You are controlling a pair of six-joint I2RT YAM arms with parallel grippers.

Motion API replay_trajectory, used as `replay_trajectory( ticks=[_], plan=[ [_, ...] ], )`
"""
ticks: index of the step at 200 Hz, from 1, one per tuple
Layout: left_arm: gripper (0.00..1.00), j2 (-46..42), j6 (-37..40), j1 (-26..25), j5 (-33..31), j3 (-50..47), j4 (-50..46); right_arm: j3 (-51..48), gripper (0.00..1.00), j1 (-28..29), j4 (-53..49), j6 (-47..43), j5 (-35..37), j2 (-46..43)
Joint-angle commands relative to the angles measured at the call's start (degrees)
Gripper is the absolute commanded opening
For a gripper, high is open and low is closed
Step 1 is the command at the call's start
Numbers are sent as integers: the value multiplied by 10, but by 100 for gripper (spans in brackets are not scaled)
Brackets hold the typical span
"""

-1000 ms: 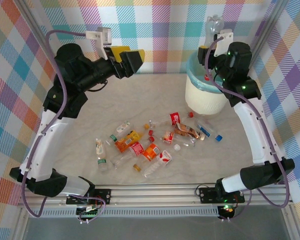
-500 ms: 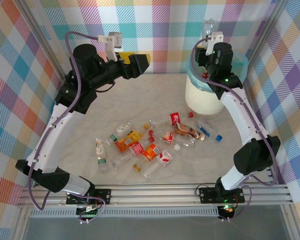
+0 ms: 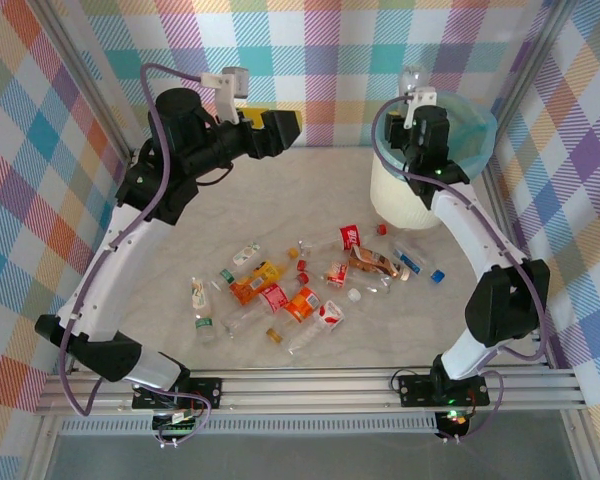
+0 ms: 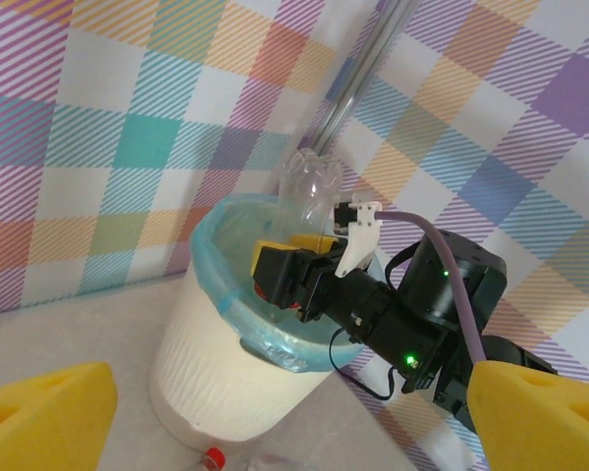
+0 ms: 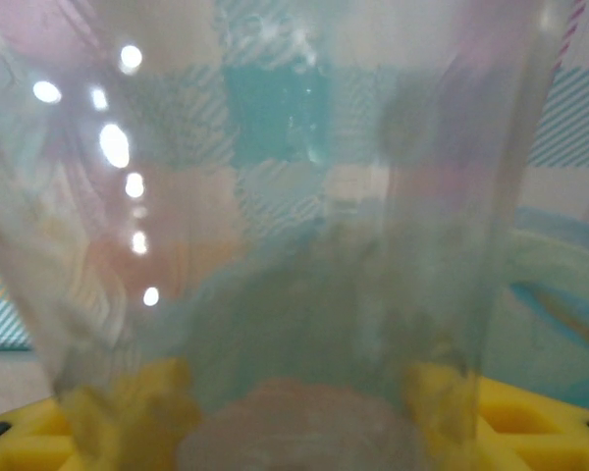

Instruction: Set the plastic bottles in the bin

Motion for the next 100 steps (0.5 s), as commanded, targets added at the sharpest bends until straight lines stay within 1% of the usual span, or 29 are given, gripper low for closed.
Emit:
replay_trajectory(
  ticks=[1,31,52,77,100],
  plan=[
    [92,10,14,-6,-6,11,-12,-20,62,-3,39,25,18,-6],
    [92,17,12,-7,-4,19,-21,-25,74,-4,32,39,19,2],
    [92,15,14,-6,-6,17,-24,-19,80,-4,21,45,16,1],
    [92,9,17,-7,-13,13,-29,-12,85,-5,10,45,20,-5],
    [92,7,20,-7,-17,10,-34,-11,85,-7,6,45,17,-14]
  ],
)
